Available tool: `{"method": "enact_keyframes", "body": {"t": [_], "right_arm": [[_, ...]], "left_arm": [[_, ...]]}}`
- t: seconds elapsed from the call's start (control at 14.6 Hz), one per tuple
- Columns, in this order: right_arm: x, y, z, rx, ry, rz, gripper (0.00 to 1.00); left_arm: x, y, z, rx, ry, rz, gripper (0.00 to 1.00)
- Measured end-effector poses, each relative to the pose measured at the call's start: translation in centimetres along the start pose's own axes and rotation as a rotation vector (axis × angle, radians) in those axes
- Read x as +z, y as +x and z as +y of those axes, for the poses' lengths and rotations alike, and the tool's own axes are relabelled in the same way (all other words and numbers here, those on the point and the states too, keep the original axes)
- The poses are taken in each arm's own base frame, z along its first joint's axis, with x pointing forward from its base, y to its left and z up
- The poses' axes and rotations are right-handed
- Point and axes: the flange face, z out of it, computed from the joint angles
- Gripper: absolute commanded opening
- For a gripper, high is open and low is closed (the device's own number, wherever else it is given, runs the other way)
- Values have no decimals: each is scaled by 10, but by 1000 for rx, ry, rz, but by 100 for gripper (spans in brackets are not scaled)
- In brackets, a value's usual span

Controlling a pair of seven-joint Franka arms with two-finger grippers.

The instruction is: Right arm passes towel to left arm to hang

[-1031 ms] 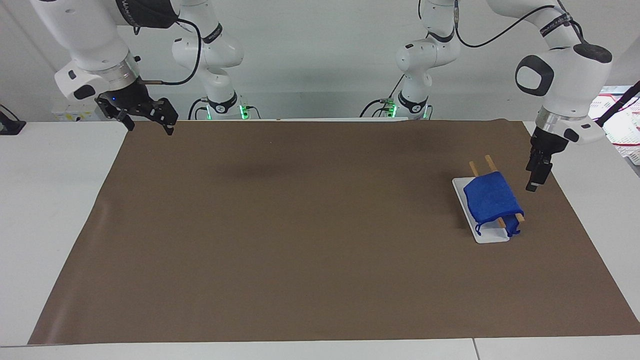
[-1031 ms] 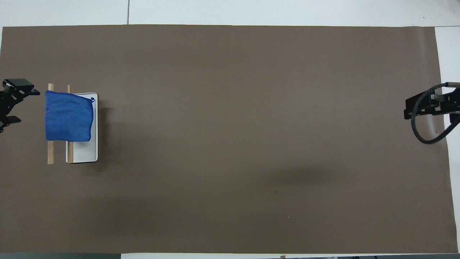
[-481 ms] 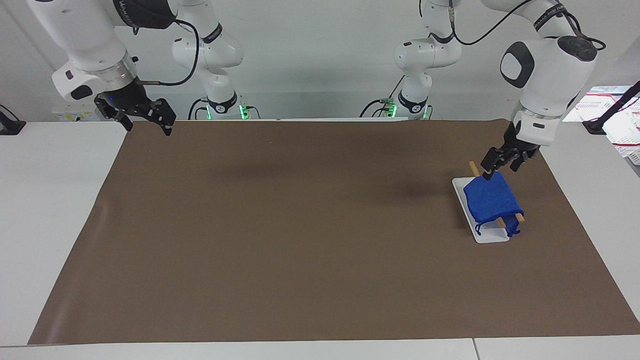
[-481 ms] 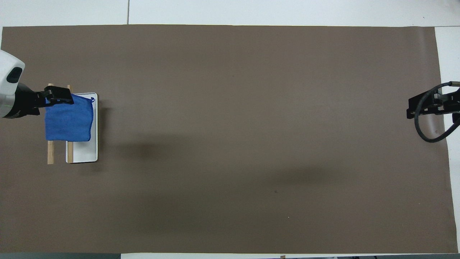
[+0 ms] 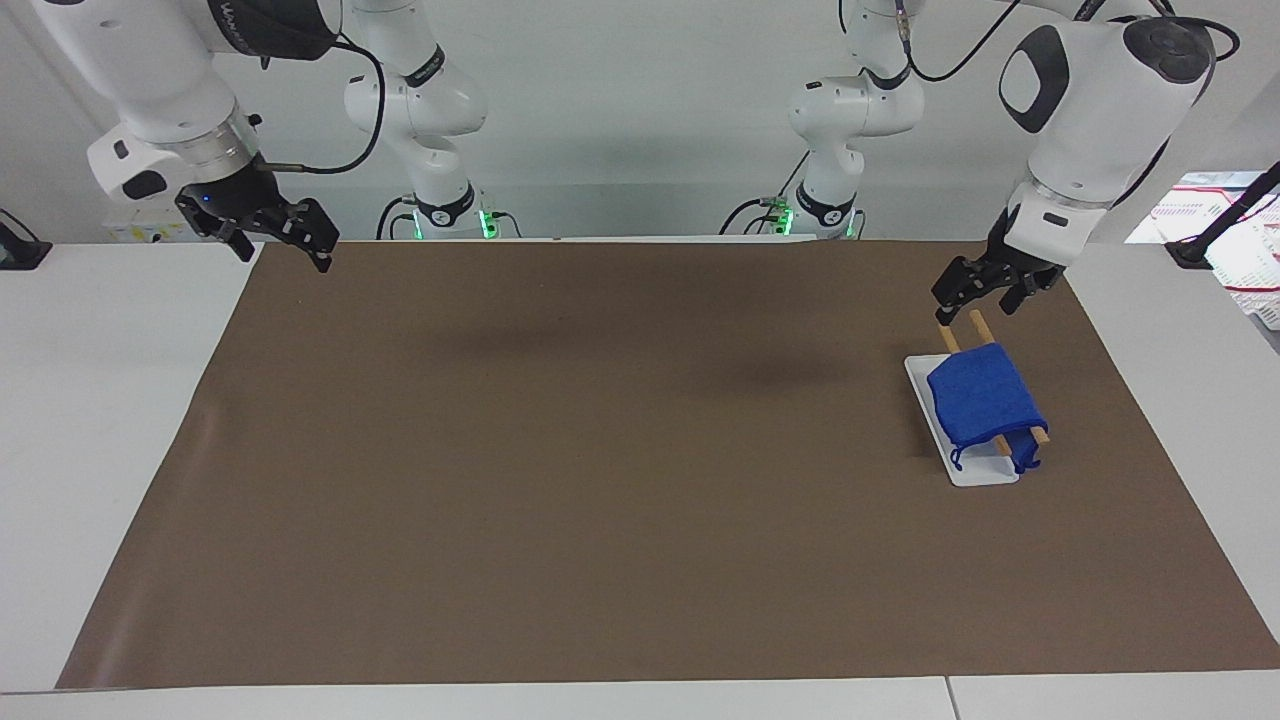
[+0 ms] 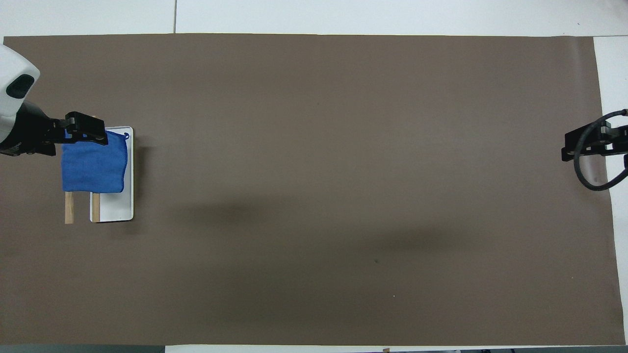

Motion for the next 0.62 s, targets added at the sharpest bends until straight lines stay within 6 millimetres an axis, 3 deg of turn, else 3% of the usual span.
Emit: {"method": "enact_keyframes", "body": {"t": [0.21, 0.62], "right_arm": [[0, 0, -2, -4, 0, 0, 100], [0, 6, -4, -45, 5, 50, 100]], "left_arm": [[-9, -4, 4, 11, -5, -18, 100], [-5, -7, -1, 74, -1, -54, 100]]}}
